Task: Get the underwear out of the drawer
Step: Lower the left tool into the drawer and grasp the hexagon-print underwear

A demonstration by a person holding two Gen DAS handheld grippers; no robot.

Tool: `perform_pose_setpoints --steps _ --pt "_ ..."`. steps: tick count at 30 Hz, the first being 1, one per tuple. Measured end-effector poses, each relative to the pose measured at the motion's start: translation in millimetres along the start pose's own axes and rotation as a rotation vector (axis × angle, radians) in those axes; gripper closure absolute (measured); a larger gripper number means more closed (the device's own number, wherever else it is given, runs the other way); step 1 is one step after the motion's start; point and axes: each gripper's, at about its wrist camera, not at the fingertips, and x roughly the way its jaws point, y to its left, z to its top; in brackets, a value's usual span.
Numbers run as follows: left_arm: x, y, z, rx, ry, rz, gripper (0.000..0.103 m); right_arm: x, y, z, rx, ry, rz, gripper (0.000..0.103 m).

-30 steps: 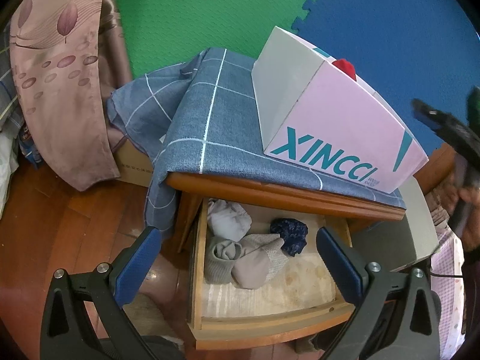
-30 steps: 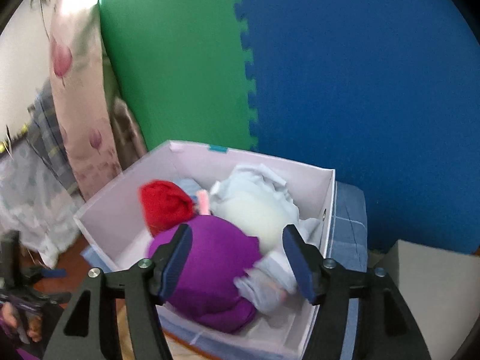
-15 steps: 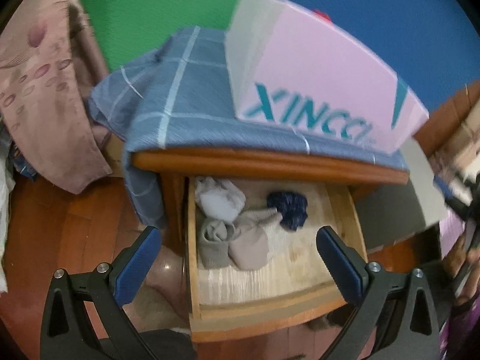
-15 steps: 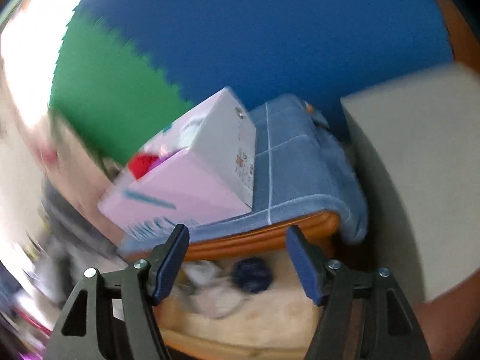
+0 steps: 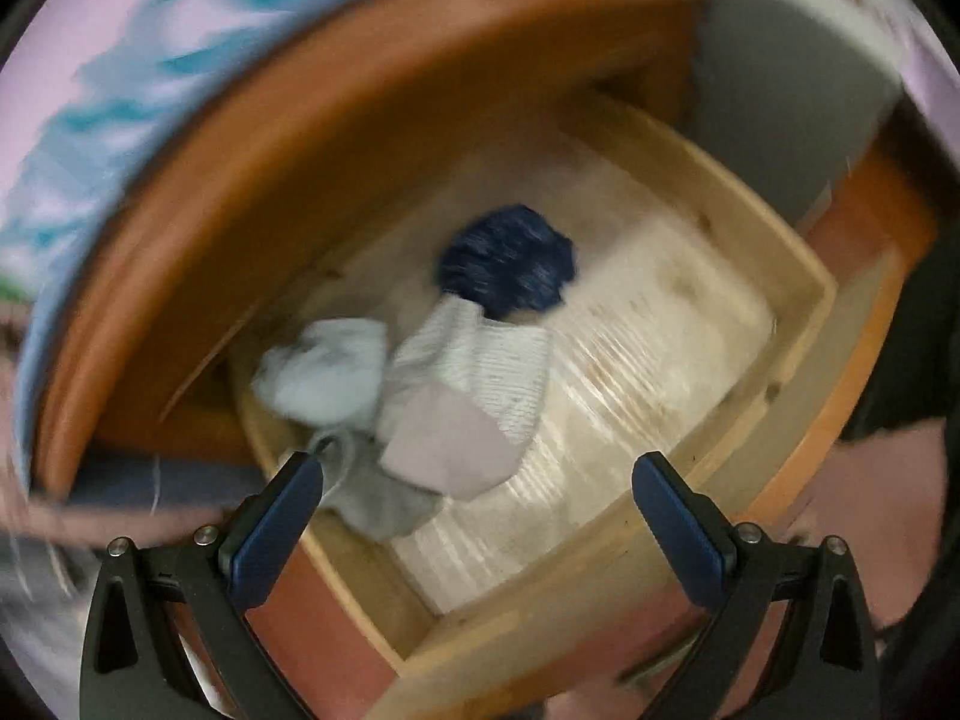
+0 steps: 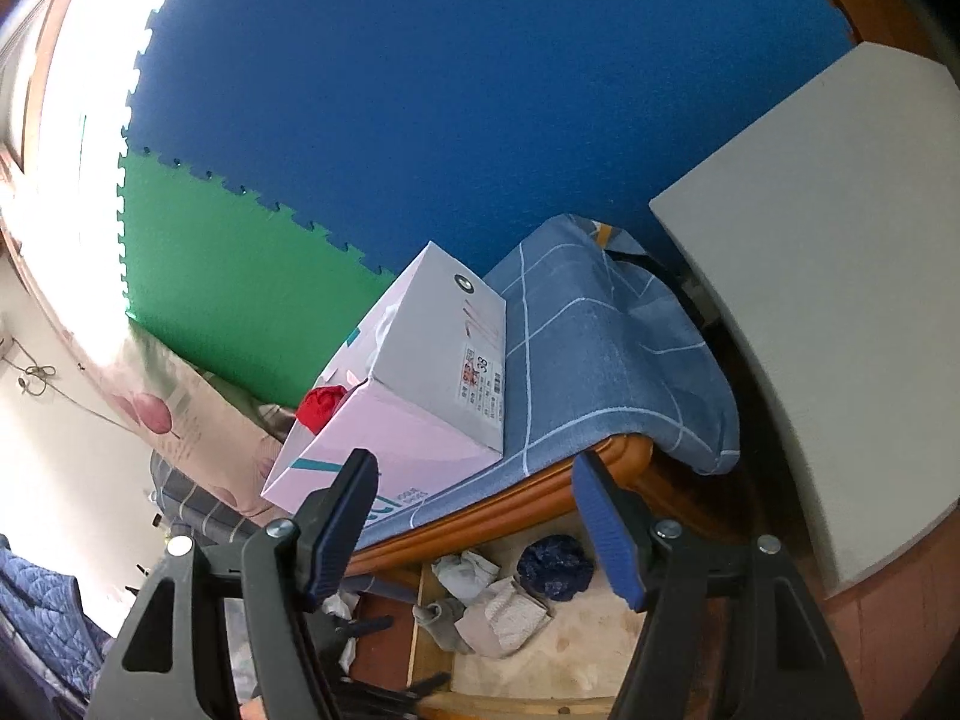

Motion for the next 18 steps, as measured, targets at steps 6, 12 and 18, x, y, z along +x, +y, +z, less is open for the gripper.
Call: perform_pose_setpoints --steps 6,12,18 --pt "41.4 -7.5 20.7 0.034 0.104 -0.057 0.003 -11.0 -18.3 3.3 0.077 -0.009 0.045 0.032" --pt "75.7 3.2 36.3 -0.001 0.197 -0.127 0.004 -13.8 -33.0 5.4 0.157 -0.012 0.096 0.031" --pt "102.7 -11.7 33.4 0.097 0.230 -0.054 0.007 -12.7 -32.8 4.8 0.141 0.008 0.107 0.031"
